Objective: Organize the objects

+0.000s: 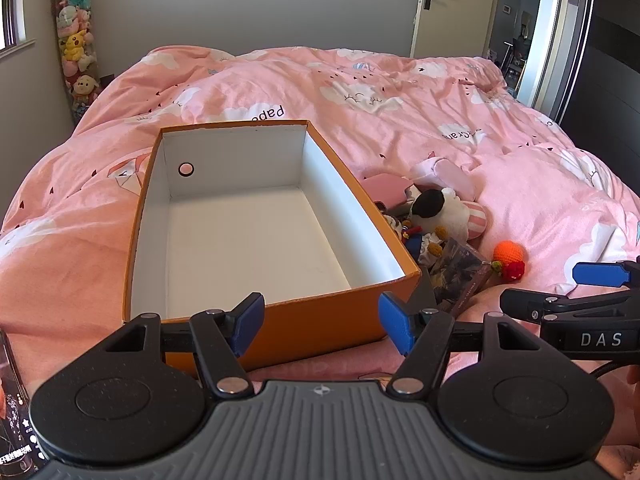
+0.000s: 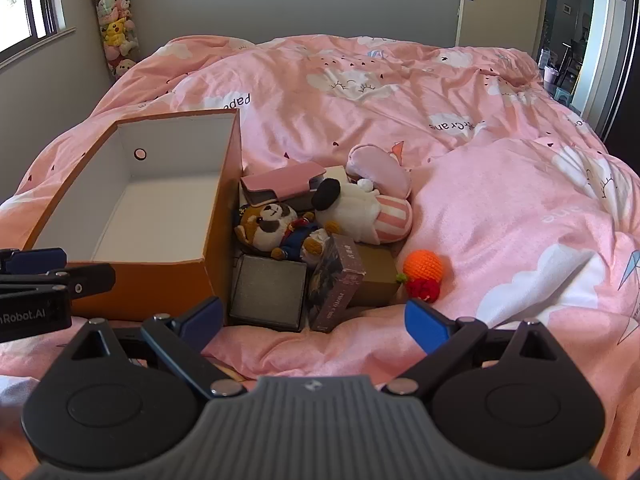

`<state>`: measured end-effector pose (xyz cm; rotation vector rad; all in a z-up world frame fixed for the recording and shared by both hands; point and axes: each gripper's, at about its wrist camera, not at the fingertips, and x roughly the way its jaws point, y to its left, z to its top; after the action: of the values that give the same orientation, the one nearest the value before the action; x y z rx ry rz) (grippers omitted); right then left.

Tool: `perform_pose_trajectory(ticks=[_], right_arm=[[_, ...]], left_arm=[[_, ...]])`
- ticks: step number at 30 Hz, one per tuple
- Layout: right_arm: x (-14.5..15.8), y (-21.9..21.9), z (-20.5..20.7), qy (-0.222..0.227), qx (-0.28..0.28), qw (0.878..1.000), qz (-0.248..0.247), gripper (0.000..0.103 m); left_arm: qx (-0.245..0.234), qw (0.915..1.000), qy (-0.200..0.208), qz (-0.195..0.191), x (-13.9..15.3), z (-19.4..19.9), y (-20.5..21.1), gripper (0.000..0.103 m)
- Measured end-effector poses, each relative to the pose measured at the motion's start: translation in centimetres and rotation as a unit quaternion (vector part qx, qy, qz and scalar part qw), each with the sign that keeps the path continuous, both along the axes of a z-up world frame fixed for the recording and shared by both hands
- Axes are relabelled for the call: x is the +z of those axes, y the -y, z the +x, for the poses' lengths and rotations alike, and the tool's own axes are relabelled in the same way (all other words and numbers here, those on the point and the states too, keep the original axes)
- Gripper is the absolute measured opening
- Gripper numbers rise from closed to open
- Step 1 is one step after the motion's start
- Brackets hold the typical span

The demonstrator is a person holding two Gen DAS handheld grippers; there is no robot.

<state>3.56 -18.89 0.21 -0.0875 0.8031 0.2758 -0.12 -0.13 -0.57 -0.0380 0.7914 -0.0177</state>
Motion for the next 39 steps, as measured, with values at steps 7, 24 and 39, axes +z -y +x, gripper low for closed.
perform_pose_trajectory(ticks=[7, 24, 39], right_arm=[[-0.03, -0.02, -0.01, 0.0, 0.0, 1.0, 0.0, 0.097], [-0.18, -0.09, -0.03, 0.0, 0.003, 1.0, -0.003, 0.097], [-0.36, -0.11, 0.08, -0.005, 0.005, 1.0, -0.003, 0.097]], left_arm=[[0.001, 1.0, -0.004, -0.001, -0.18, 0.09, -0.06, 0.078], [0.001, 0.9999, -0.011, -0.002, -0.18, 0.19, -0.33, 0.078], [-0.006, 0.9999, -0.015, 0.0, -0.29, 0.27, -0.09, 0.076]])
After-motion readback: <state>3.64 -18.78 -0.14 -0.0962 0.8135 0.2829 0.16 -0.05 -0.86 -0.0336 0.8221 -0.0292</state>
